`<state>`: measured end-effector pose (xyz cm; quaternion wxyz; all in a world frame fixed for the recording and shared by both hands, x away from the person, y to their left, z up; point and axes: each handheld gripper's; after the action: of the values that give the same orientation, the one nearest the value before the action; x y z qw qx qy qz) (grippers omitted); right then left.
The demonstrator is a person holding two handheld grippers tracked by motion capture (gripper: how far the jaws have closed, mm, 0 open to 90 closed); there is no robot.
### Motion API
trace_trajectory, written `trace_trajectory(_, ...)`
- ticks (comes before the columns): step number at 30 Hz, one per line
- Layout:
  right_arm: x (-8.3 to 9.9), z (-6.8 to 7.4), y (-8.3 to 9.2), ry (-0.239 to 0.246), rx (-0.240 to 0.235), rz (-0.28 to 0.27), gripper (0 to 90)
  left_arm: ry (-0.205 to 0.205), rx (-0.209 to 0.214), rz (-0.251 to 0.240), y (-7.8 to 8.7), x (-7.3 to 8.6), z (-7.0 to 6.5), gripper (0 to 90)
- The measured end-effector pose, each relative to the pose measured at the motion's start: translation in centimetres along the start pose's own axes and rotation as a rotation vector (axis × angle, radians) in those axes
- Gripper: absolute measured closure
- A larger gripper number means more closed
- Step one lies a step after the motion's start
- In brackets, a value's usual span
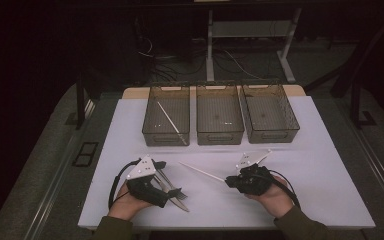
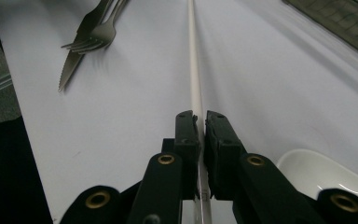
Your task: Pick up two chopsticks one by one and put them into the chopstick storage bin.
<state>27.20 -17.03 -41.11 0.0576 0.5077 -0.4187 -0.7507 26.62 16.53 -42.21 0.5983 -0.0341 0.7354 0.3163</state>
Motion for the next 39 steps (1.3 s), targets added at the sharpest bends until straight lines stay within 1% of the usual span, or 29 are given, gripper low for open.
trace_trajectory(5,-0.3,-0.2,1.0,-0.01,-0.005,-0.033,83.9,-0.002,0.0,-0.001,0.0,0.0,0.1,0.0)
trace_trajectory(7,-0.3,-0.3,1.4,-0.007,-0.003,-0.045,83.9,-0.003,-0.001,0.0,0.0,0.0,0.1,0.0)
trace_trajectory(10,-0.4,-0.4,1.8,-0.009,-0.001,-0.055,83.9,-0.006,0.0,-0.001,0.0,0.0,0.1,0.0)
trace_trajectory(15,-0.5,-0.4,2.2,-0.01,0.002,-0.062,84.0,0.0,-0.001,-0.003,0.0,0.0,0.1,0.0)
trace_trajectory(17,-0.6,-0.5,2.4,-0.01,0.008,-0.071,84.0,0.0,-0.001,-0.003,0.0,0.0,0.1,0.0)
trace_trajectory(22,-0.9,-0.8,3.1,-0.005,0.007,-0.1,84.0,0.0,-0.002,-0.002,0.0,0.0,0.1,0.0)
trace_trajectory(23,-1.0,-0.7,3.3,-0.015,0.007,-0.102,84.0,0.0,-0.002,-0.002,0.0,0.0,0.1,0.0)
trace_trajectory(24,-1.1,-0.8,3.4,-0.014,0.005,-0.107,84.0,0.004,-0.003,-0.004,0.0,0.0,0.1,0.0)
trace_trajectory(28,-1.4,-1.1,4.2,-0.013,0.004,-0.137,83.9,0.006,-0.005,-0.004,-0.1,0.1,0.1,0.0)
trace_trajectory(33,-1.9,-1.6,5.3,-0.032,0.011,-0.18,83.9,0.001,-0.003,-0.001,-0.1,0.1,0.2,0.0)
trace_trajectory(37,-2.6,-1.8,6.1,-0.033,0.021,-0.211,83.9,0.001,0.0,-0.003,-0.2,0.2,0.2,0.0)
trace_trajectory(38,-2.8,-1.8,6.3,-0.031,0.025,-0.222,83.9,-0.005,0.002,-0.003,-0.2,0.2,0.2,0.0)
trace_trajectory(39,-2.9,-1.9,6.4,-0.022,0.028,-0.233,83.9,-0.001,0.001,-0.008,-0.2,0.2,0.2,0.0)
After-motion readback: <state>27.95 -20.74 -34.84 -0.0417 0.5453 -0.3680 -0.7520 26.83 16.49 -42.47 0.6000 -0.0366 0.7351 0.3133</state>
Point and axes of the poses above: each handheld gripper's, and its own axes: y roughly backward along the jaws, x roughly out of its underside, z roughly to its left, and after that the axes turned 4 degrees about -z, right-handed
